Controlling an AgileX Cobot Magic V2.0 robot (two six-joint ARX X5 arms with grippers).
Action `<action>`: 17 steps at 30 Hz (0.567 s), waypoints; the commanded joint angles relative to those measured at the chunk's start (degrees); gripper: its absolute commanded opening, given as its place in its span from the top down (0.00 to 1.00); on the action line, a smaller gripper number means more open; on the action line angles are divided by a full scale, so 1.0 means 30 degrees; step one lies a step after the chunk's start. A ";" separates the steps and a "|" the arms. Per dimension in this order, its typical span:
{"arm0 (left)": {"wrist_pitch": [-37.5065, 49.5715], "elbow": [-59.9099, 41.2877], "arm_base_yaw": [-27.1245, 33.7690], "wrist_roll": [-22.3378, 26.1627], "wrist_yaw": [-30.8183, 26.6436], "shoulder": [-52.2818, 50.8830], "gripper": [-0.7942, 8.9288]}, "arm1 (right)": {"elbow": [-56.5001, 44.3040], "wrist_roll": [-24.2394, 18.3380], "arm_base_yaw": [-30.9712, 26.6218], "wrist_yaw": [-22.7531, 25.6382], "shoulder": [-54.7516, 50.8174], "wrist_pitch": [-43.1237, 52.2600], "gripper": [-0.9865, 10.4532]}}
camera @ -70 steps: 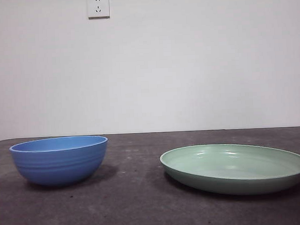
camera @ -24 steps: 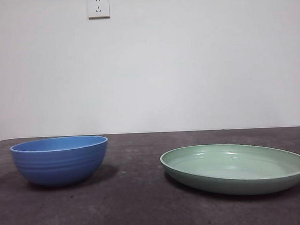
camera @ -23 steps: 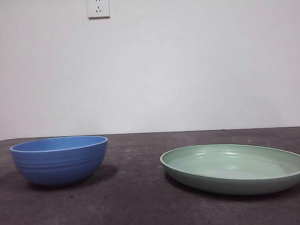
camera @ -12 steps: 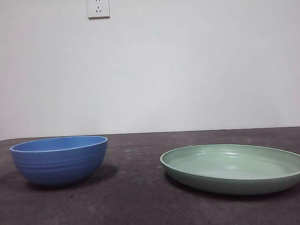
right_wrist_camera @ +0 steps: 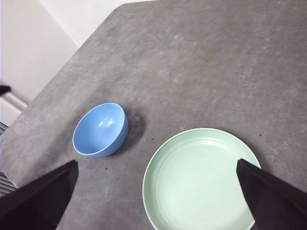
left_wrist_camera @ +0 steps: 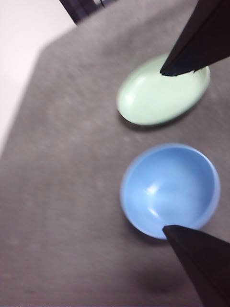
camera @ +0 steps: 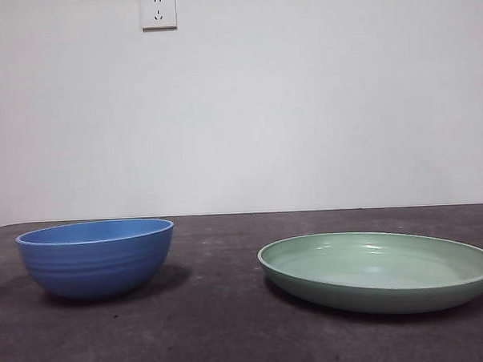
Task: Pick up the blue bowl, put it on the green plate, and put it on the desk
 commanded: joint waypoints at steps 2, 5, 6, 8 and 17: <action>-0.0612 0.0306 0.0000 0.1311 -0.1450 0.2040 0.40 | 0.0291 -0.0095 0.0029 -0.0058 0.0146 0.0087 0.40; -0.0605 0.0306 0.0000 0.1275 -0.1894 0.3825 0.40 | 0.0291 -0.0095 0.0029 -0.0058 0.0146 0.0095 0.40; -0.0539 0.0313 0.0000 0.1260 -0.1894 0.4393 0.40 | 0.0291 -0.0095 0.0029 -0.0058 0.0146 0.0095 0.40; -0.0452 0.0335 -0.0022 0.1246 -0.1894 0.5756 0.40 | 0.0291 -0.0095 0.0029 -0.0058 0.0146 0.0087 0.40; -0.0299 0.1370 -0.1559 0.1501 -0.3483 1.2619 0.40 | 0.0291 -0.0095 0.0029 -0.0051 0.0153 0.0087 0.40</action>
